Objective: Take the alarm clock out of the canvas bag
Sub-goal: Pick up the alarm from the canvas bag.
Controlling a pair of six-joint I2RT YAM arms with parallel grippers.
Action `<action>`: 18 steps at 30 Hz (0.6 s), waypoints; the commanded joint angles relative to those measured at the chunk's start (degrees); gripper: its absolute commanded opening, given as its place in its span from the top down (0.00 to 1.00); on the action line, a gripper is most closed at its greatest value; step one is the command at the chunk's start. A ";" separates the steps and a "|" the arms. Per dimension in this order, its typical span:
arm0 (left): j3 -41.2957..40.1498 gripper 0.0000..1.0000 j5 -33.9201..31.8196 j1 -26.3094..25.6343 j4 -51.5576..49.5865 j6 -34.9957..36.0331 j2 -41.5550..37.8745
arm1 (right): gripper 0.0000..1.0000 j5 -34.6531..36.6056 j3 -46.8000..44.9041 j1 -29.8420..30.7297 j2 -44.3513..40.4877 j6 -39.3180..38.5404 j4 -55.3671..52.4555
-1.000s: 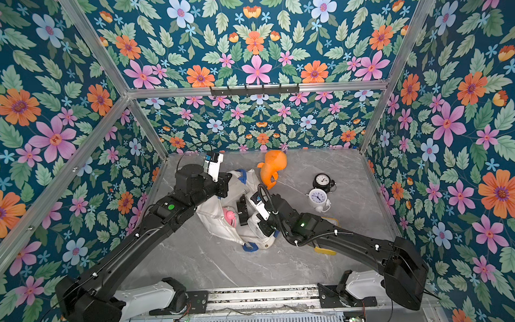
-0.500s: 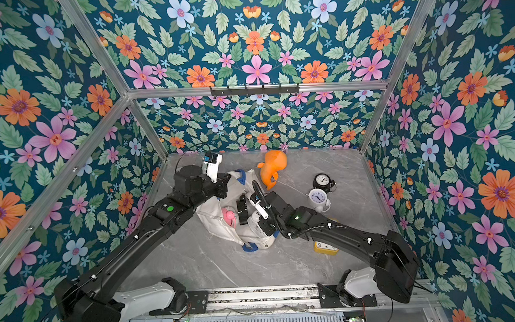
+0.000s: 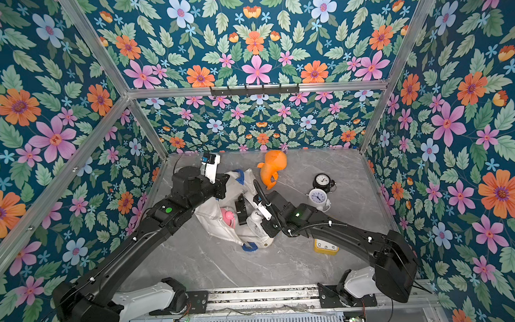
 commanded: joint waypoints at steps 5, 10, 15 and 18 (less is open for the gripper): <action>-0.05 1.00 -0.74 0.23 3.58 -0.17 -0.57 | 0.91 -0.85 3.19 -0.01 2.82 1.09 -1.88; -0.17 1.00 -0.74 0.32 3.67 -0.17 -0.51 | 1.00 -0.08 4.47 -0.01 1.94 1.27 -3.36; -0.04 1.00 -0.56 0.32 3.78 -0.20 -0.25 | 1.00 -0.71 6.29 -0.01 -0.08 1.20 -5.65; -0.18 1.00 -0.69 0.32 3.80 -0.19 -0.32 | 1.00 -2.38 8.55 -0.01 -1.35 0.79 -8.25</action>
